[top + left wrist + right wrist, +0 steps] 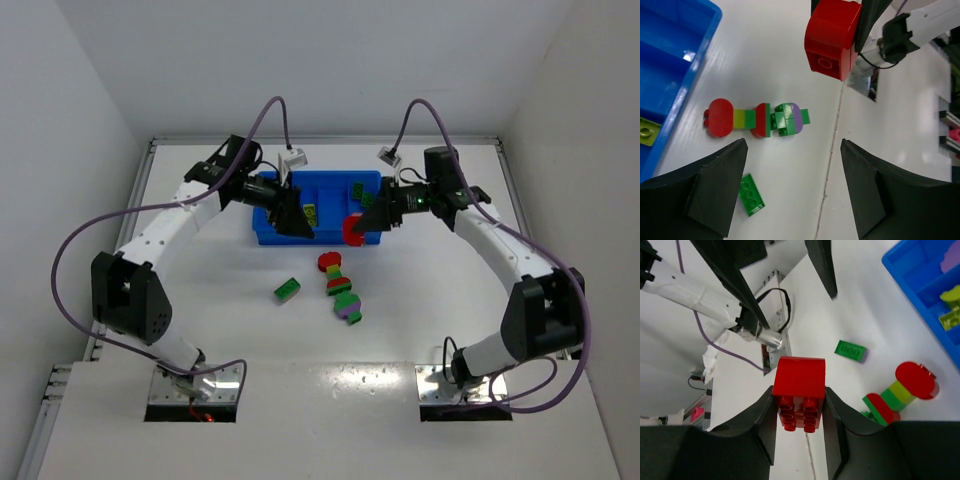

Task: Sort the legos into containers by color

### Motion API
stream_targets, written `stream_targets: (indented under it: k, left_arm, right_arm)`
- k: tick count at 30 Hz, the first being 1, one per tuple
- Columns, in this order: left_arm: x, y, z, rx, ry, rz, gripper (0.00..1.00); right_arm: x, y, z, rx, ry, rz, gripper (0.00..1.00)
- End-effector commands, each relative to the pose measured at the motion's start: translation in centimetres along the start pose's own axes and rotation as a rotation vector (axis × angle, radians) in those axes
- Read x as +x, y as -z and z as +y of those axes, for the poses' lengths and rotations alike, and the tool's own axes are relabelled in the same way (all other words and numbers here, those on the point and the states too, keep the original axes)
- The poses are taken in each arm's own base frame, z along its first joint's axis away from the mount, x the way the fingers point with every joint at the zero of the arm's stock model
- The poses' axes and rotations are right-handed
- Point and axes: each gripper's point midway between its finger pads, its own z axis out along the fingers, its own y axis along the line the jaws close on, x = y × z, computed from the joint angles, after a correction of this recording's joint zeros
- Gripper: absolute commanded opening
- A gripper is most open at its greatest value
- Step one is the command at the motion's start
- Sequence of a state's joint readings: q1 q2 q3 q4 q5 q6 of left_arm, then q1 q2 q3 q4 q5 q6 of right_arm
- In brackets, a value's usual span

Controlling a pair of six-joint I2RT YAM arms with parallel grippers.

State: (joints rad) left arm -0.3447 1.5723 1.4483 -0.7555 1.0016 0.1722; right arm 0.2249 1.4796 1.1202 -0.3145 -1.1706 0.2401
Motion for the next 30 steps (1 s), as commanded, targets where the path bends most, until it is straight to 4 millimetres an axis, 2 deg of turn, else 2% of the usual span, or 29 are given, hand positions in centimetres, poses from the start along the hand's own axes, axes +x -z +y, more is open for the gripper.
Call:
stream_targets:
  k: [1,5,9,14,28,30]
  left_arm:
    - [-2.1,0.5,-2.2,0.126,0.007,-0.057,0.82]
    - [-2.4,0.3,-3.0,0.202,0.017,-0.068,0.82]
    - [-2.6,0.1,-2.7,0.212,0.021,-0.069,0.82]
    - [-3.8,-0.3,-2.4,0.216,-0.018,-0.077,0.82]
    - [-3.5,-2.1,-2.1,0.239,-0.025,-0.05,0.82]
    - [-3.9,-2.0,-2.3,0.246,-0.041,-0.06,0.82]
  right_arm:
    - [-3.8,-0.6,2.6,-0.098,0.142,-0.047,0.05]
    - [-3.8,-1.4,2.8,-0.117,0.123,-0.034,0.05]
    - [-3.9,-2.2,3.6,-0.151,0.132,-0.023,0.05]
    - [-3.5,-3.1,3.4,-0.177,0.102,-0.005,0.05]
    - [-4.4,-4.9,3.5,-0.212,0.125,0.009,0.05]
    - [-4.4,-4.9,3.5,-0.212,0.125,0.009,0.05]
